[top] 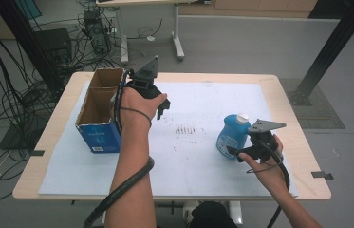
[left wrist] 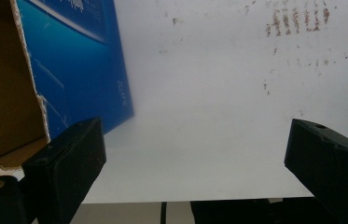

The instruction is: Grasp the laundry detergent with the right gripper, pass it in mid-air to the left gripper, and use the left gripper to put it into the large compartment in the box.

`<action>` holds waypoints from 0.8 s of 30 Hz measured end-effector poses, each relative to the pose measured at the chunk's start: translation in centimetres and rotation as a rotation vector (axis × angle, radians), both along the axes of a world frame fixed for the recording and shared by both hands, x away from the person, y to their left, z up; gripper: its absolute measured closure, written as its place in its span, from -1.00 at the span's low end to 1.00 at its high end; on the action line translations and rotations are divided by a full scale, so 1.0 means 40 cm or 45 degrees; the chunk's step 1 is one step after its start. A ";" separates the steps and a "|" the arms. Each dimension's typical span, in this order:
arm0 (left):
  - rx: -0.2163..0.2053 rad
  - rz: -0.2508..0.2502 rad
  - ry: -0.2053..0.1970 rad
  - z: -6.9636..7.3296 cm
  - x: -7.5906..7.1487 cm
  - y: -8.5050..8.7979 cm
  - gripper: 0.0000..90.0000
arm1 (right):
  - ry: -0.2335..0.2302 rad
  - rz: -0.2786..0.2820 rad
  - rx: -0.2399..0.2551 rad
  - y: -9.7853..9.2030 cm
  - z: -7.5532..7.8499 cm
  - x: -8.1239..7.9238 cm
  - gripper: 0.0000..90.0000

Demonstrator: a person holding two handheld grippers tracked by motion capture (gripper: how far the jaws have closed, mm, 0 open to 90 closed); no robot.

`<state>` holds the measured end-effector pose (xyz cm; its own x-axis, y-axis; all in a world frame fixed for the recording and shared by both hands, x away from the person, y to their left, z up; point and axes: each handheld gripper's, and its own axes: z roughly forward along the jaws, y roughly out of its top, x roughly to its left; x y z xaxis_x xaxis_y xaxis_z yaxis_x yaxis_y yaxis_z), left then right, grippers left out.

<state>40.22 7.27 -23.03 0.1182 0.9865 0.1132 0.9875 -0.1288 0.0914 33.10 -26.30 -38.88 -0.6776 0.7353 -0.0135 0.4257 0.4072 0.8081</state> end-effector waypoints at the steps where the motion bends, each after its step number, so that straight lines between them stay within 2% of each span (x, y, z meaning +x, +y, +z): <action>1: 0.001 -0.001 0.002 -0.001 0.000 0.001 -0.87 | -0.008 -0.017 0.020 0.002 -0.005 0.001 -0.96; 12: -0.001 0.001 0.005 -0.004 0.001 0.007 -0.87 | -0.101 -0.061 0.092 0.011 -0.029 0.003 -0.97; 20: 0.002 0.003 -0.005 0.001 0.000 0.008 -0.87 | -0.130 -0.090 0.096 0.015 -0.036 0.003 -0.98; 24: 0.002 -0.001 -0.005 0.002 0.001 0.003 -0.87 | -0.149 -0.078 0.105 0.016 -0.037 0.001 -0.98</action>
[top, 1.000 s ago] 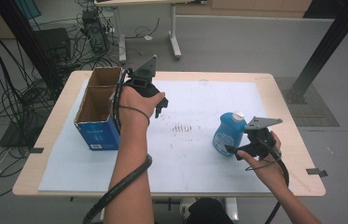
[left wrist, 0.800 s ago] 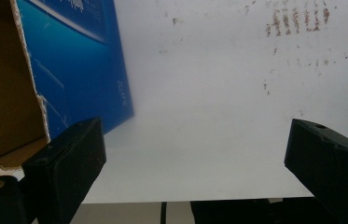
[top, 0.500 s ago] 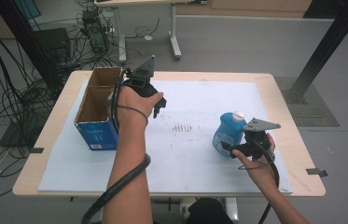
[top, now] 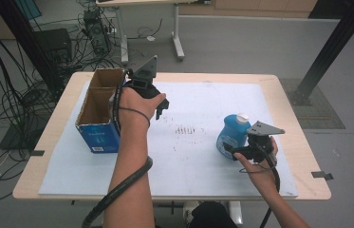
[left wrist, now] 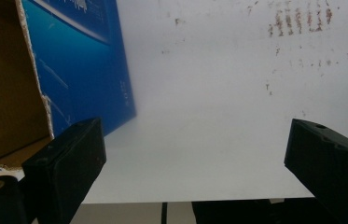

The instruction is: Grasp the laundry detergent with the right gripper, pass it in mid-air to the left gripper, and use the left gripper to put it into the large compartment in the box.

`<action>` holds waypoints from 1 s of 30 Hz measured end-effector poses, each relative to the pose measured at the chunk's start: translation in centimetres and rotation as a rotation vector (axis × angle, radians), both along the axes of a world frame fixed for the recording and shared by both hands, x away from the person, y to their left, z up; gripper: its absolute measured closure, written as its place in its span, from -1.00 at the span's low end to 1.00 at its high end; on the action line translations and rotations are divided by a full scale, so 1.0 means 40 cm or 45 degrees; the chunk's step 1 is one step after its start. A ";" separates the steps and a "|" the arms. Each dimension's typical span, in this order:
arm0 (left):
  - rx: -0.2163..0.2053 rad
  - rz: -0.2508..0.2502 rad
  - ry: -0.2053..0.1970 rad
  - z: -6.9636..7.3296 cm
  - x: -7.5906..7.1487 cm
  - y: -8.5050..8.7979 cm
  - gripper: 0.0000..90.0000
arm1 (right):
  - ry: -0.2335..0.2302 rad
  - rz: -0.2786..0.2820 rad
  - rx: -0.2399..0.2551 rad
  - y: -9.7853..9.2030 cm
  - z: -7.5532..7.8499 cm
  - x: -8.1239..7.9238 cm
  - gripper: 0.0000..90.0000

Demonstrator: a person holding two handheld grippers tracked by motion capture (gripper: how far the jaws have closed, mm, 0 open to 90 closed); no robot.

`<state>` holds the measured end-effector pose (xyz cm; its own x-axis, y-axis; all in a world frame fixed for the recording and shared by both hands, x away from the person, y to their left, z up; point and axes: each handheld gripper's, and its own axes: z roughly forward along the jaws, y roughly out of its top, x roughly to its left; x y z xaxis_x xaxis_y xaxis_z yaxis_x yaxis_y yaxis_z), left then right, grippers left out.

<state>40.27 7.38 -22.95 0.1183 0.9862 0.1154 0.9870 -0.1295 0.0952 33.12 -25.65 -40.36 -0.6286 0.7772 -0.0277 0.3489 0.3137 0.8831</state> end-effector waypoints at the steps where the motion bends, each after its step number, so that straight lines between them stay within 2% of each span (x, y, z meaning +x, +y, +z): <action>1: -0.002 -0.001 0.000 0.000 0.000 -0.001 -0.87 | 0.000 0.005 0.001 0.000 0.000 0.000 -0.98; 30: -0.006 -0.009 -0.003 0.002 0.000 -0.008 -0.87 | -0.045 -0.006 0.040 0.006 -0.009 0.002 -0.99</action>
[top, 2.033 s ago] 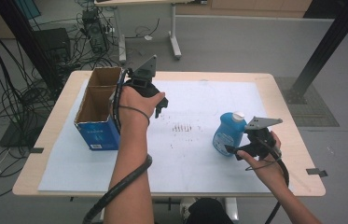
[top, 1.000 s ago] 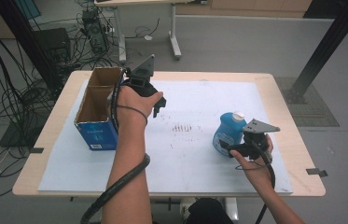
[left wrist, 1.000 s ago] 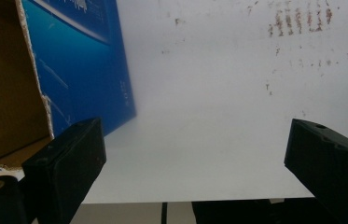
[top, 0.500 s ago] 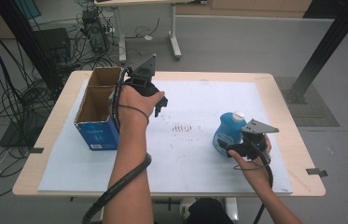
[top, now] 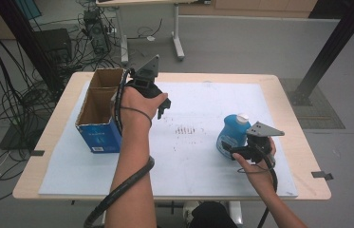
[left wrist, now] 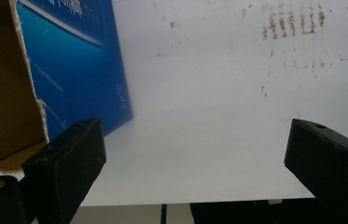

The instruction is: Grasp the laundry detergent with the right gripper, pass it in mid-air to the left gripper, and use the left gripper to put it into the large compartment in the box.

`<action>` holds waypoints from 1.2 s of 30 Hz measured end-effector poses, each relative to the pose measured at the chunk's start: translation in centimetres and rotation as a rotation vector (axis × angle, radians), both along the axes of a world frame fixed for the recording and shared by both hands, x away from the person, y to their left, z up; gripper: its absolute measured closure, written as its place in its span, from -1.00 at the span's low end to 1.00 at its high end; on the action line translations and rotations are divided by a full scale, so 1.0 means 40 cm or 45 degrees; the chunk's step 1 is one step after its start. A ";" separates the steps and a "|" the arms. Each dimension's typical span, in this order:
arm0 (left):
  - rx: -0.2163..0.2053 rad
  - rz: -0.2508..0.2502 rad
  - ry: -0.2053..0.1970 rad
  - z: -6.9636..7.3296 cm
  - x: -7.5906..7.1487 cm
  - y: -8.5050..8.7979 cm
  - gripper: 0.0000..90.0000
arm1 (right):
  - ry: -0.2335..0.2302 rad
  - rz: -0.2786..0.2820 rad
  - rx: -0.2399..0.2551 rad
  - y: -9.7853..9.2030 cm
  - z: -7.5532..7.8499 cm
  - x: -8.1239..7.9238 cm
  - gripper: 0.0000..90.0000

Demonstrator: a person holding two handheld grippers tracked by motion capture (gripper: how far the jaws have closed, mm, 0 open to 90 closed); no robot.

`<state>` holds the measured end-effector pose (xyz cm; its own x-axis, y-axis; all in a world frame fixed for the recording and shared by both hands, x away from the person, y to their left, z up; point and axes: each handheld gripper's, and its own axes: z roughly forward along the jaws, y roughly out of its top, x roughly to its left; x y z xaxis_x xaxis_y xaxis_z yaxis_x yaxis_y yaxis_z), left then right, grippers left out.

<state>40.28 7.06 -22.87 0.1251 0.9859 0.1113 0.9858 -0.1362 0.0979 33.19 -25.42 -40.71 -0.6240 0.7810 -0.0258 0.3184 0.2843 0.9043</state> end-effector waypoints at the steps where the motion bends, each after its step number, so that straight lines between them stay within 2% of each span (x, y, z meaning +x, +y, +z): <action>1: 0.002 -0.002 0.001 0.000 0.000 0.000 -0.87 | 0.000 0.002 0.001 0.000 0.000 0.000 -0.99; 36: 0.000 -0.006 -0.005 0.005 -0.003 -0.007 -0.87 | -0.015 0.001 0.009 0.001 0.004 -0.005 -0.99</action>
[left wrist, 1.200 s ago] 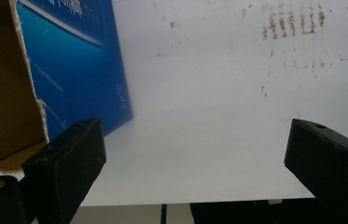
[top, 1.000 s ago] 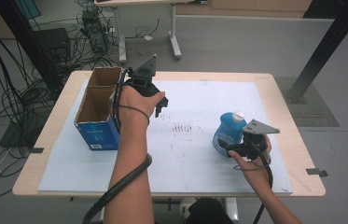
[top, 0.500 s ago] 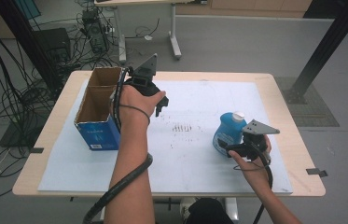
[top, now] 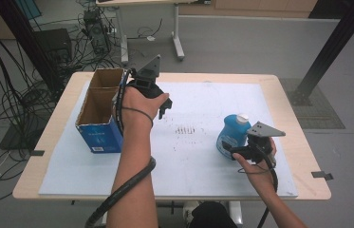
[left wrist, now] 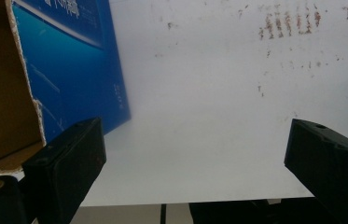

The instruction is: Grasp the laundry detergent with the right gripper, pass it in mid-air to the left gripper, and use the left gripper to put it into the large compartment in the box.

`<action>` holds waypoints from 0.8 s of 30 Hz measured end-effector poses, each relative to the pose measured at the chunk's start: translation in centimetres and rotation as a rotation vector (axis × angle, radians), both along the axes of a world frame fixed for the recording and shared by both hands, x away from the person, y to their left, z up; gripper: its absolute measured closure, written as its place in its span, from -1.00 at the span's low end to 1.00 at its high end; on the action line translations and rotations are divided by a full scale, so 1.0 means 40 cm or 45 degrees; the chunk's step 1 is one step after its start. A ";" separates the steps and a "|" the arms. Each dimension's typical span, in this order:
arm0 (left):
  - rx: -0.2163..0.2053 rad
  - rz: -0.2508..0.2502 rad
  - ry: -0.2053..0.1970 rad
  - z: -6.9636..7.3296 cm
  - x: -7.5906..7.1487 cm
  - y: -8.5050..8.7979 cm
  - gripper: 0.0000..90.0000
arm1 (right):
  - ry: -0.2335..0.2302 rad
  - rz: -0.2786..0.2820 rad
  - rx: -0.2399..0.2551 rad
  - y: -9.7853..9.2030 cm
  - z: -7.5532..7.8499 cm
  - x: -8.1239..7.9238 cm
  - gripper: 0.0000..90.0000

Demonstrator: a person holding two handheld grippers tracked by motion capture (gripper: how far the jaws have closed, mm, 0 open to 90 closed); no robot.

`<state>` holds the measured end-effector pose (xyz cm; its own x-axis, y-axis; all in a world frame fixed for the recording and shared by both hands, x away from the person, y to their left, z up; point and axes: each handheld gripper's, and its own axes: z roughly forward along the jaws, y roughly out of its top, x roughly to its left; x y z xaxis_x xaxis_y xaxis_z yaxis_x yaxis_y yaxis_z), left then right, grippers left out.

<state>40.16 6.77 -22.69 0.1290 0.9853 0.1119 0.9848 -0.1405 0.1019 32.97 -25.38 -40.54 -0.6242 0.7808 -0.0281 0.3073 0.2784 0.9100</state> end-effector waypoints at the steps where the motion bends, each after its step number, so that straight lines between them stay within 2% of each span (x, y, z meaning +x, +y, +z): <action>1: 0.002 -0.002 0.001 0.001 0.000 0.000 -0.87 | 0.001 0.001 0.000 0.001 0.000 0.000 -0.99; 24: 0.007 0.000 -0.004 0.004 0.001 -0.002 -0.87 | 0.003 0.006 0.004 0.005 -0.002 0.000 -0.99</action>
<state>40.21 6.71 -22.54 0.1285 0.9847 0.1177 0.9845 -0.1409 0.1039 32.98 -25.19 -40.61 -0.6281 0.7778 -0.0240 0.3083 0.2771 0.9100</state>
